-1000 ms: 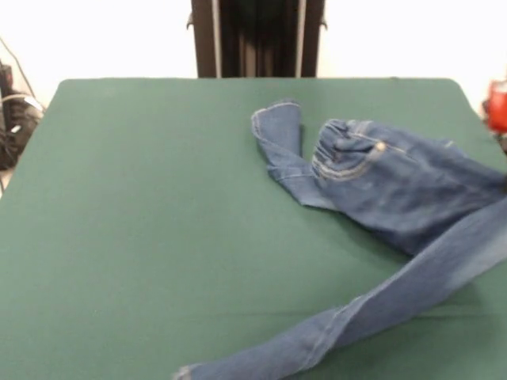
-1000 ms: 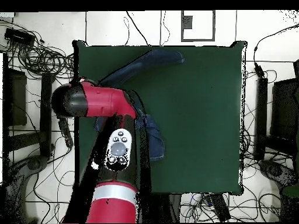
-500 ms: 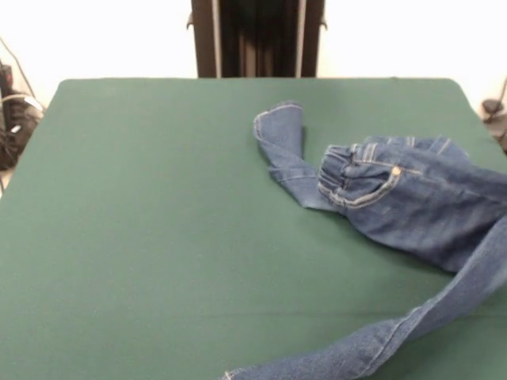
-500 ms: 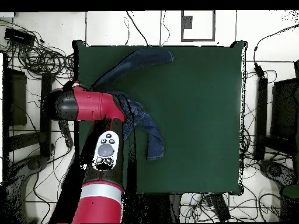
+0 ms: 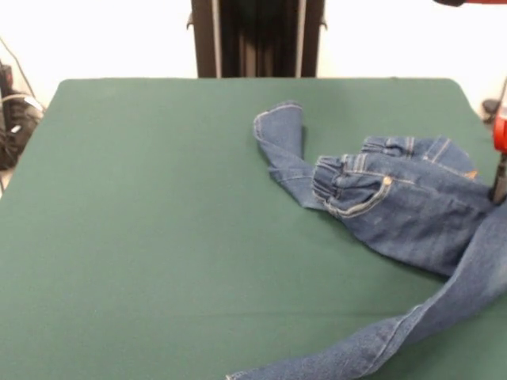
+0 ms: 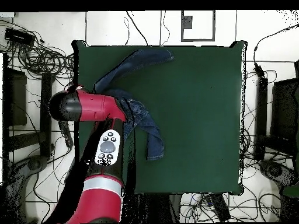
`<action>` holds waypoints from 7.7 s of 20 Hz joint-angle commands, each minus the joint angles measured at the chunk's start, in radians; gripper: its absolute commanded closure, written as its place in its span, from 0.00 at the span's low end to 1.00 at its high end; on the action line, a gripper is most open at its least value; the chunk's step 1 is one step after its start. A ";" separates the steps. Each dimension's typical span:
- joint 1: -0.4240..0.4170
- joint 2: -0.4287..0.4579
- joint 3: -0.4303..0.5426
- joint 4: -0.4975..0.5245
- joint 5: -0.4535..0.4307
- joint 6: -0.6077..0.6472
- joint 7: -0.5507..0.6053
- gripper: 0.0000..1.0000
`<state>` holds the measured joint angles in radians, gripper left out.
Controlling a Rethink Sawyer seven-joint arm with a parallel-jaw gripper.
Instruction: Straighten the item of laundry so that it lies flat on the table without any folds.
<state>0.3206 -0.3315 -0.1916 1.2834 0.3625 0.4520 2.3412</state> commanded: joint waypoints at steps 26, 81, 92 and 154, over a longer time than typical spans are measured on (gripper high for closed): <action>-0.389 -0.202 0.172 0.260 -0.259 0.012 -0.172 0.00; -0.326 0.039 0.218 0.112 -0.359 -0.122 0.109 0.00; -0.327 0.044 0.219 0.108 -0.349 -0.124 0.102 1.00; 0.164 -0.096 0.076 0.231 0.275 -0.013 0.631 0.00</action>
<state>0.4772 -0.4891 -0.2028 1.4773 0.5629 0.4746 2.7271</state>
